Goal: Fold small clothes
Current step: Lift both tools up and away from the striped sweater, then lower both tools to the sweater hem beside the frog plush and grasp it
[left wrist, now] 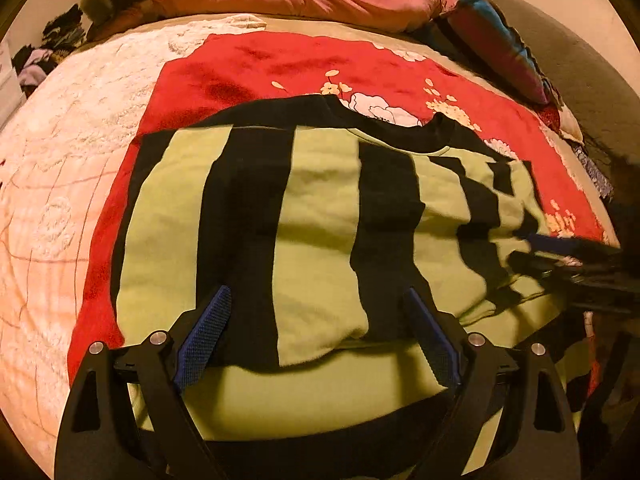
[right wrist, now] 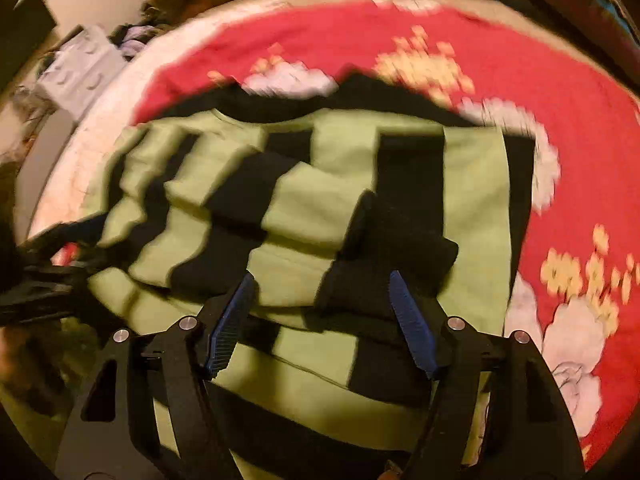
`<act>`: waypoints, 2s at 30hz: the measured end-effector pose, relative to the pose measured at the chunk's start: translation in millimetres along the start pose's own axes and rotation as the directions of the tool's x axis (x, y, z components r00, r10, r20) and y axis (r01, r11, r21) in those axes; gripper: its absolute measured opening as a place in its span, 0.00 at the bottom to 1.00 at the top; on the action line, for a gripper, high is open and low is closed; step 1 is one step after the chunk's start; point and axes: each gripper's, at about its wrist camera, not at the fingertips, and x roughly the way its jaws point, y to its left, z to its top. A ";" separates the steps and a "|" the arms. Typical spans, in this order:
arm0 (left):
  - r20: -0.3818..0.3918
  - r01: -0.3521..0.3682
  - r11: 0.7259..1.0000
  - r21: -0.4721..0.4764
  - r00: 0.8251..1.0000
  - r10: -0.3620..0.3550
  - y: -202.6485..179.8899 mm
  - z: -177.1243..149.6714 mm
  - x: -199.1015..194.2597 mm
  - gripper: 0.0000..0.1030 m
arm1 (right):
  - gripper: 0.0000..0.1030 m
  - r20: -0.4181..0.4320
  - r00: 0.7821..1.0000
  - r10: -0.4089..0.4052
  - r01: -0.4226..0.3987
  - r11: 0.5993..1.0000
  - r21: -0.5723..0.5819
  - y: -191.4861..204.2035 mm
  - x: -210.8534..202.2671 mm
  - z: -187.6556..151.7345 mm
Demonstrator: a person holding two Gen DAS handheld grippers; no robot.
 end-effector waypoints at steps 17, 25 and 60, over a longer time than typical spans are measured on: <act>0.022 0.023 1.000 -0.020 0.999 -0.023 -3.6 -6.5 -23.2 0.85 | 0.81 0.138 0.989 0.058 -0.071 0.993 0.094 -9.5 -57.4 -18.8; 0.052 0.013 1.000 -0.025 0.999 -0.012 0.9 -8.5 -47.1 0.85 | 0.89 0.227 0.973 0.046 -0.074 0.991 0.116 -11.8 -92.0 -19.1; 0.174 -0.105 0.992 -0.064 0.978 0.115 17.5 -69.6 -174.3 0.96 | 0.91 0.273 0.958 0.087 -0.097 0.995 0.023 13.7 -175.8 -85.9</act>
